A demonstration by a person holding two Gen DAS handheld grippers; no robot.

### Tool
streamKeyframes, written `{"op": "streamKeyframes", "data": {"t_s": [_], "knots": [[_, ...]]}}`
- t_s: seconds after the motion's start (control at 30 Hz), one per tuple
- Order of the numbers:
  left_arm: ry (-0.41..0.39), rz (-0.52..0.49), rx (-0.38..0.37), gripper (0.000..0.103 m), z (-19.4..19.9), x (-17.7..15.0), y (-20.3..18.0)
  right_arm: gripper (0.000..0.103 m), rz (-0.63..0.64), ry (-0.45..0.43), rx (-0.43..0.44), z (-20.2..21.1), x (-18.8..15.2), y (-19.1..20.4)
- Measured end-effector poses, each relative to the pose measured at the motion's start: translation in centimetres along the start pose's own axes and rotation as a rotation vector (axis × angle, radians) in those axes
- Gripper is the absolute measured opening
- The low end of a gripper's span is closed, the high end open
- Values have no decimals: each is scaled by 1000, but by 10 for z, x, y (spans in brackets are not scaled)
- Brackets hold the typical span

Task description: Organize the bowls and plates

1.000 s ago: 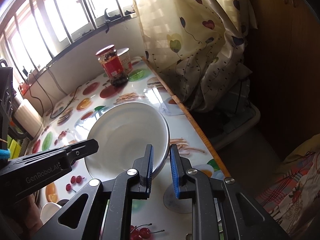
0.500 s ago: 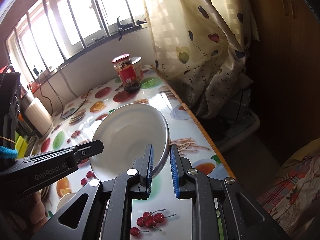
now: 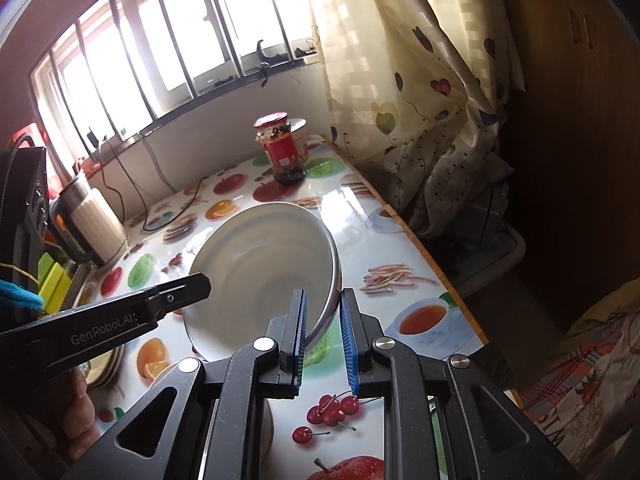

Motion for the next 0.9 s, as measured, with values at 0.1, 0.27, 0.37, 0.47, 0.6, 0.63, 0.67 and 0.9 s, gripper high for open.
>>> {"op": "streamKeyframes", "data": {"t_s": [0.1,0.27,0.37,0.47,0.6,0.63,0.67,0.9], "knots": [[-1,18,-13,8,7,-4,5,17,2,-8,9,6,-2,7],[-15,33,-20,8,19,-12,13,17,13,-17,25,17,-8,20],[-19,40,-15,8,24,-16,19,17,25,-23,25,23,-11,27],[-27,46,-10,8,29,-22,25,17,38,-22,31,27,-16,36],[-34,69,-17,8,37,-29,34,17,48,-20,38,30,-20,44],[-34,74,-19,8,39,-31,36,17,49,-17,43,30,-22,46],[-34,77,-20,8,40,-32,38,17,50,-14,46,30,-24,49],[-30,96,-9,8,46,-42,50,17,66,3,59,31,-37,61]]}}
Point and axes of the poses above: each gripper's, at about its wrist camera, not at the fingertips, and z roughly against the way its jaws point, y to its left, x to its top, the point moved 8 cm from there along -z, roughly the way its jaws point, and after that the axes turned 2 degrees about z, right-handed, at the moved point
